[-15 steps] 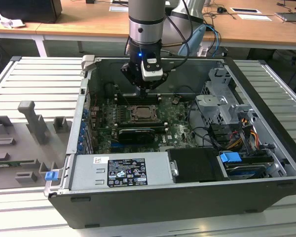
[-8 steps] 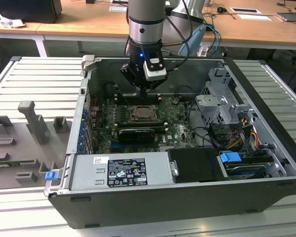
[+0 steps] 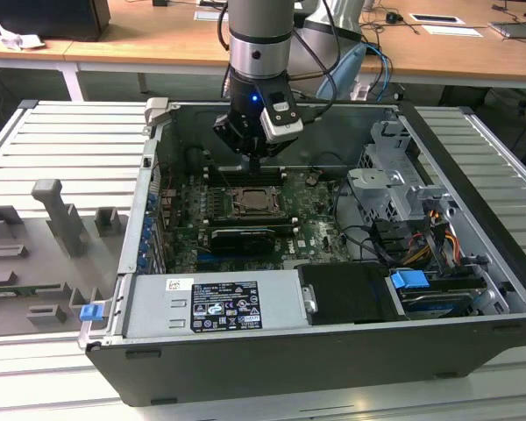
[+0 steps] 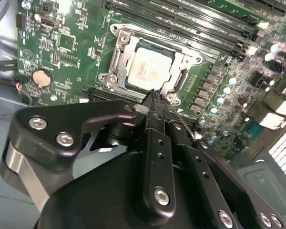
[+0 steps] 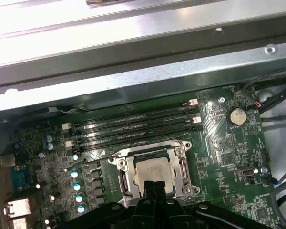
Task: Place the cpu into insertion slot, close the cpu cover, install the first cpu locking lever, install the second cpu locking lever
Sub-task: 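Install the first cpu locking lever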
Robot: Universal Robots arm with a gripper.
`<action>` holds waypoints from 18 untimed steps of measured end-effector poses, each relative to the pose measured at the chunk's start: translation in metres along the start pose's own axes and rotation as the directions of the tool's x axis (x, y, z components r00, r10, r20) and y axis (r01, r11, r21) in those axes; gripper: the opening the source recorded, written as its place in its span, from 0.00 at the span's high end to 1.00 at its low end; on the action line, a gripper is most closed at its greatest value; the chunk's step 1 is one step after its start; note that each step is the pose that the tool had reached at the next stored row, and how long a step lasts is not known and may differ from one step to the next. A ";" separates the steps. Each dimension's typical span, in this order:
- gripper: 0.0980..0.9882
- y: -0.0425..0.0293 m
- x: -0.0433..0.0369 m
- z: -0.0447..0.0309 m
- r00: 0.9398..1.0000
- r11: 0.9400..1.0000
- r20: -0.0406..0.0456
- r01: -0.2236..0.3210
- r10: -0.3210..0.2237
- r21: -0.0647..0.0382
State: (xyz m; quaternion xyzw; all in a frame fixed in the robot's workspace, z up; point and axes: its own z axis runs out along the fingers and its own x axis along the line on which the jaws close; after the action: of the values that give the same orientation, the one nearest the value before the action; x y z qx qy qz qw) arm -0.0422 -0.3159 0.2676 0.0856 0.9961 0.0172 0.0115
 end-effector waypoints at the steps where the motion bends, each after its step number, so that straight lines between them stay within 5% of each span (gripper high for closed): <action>1: 0.99 0.0000 0.0000 0.0000 1.000 1.000 -0.001 0.019 -0.019 0.000; 8: 0.99 0.0000 0.0000 0.0000 0.991 0.991 -0.005 0.131 -0.131 -0.003; 18: 0.99 0.0000 0.0000 0.0000 0.964 0.964 -0.009 0.267 -0.267 -0.007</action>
State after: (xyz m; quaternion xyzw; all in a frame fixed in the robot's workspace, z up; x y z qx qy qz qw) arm -0.0422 -0.3159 0.2676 -0.0495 0.9986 0.0186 0.0091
